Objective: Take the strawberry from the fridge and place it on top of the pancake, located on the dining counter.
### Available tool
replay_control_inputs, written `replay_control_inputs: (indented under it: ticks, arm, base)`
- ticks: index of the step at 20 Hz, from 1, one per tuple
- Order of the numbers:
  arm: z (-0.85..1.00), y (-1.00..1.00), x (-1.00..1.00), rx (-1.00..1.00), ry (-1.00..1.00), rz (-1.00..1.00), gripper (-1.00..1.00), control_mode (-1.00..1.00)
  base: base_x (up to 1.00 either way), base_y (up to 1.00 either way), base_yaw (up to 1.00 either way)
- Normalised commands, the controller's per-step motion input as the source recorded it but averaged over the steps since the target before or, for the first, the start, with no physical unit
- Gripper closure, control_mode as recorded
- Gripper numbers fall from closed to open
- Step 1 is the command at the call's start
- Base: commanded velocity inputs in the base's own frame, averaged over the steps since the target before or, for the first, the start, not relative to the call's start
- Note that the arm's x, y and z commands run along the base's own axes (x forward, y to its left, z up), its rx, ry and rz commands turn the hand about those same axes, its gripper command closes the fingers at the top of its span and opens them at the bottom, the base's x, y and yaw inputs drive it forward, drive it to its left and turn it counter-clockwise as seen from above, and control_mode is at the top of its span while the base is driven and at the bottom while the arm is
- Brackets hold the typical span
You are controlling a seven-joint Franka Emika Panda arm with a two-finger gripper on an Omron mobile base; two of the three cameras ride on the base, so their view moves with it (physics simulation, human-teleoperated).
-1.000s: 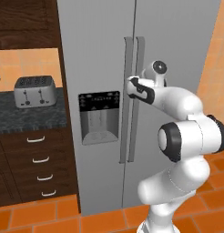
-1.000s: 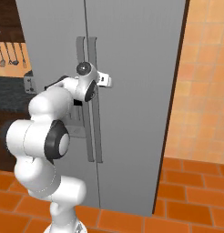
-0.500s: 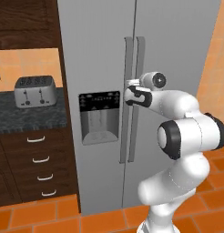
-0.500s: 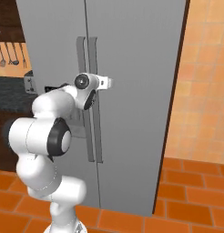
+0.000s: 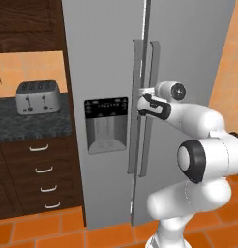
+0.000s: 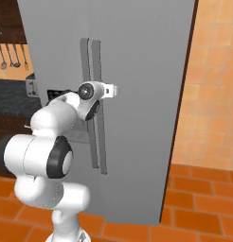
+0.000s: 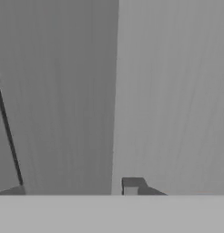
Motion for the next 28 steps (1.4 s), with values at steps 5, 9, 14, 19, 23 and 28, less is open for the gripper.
replay_control_inputs:
  ticks: [5, 9, 14, 19, 23, 28]
  arm:
    - [-0.06, -0.75, -1.00, 0.01, 0.19, 0.00, 1.00, -1.00]
    - [-0.17, -0.86, -1.00, 0.02, 0.25, 0.00, 1.00, -1.00]
    - [-0.39, -0.99, -1.00, 0.05, 0.11, 0.00, 1.00, -1.00]
    - [-0.38, -1.00, -0.93, 0.03, 0.11, 0.00, 1.00, -1.00]
    - [-0.06, -0.62, -0.74, -0.01, 0.06, 0.00, -1.00, -1.00]
    - [0.39, 0.11, -1.00, -0.19, -0.03, -0.04, -1.00, -1.00]
  base:
    - [0.00, 0.00, 0.00]
    - [0.00, 0.00, 0.00]
    - [0.00, 0.00, 0.00]
    - [0.00, 0.00, 0.00]
    - [0.00, 0.00, 0.00]
    - [0.00, 0.00, 0.00]
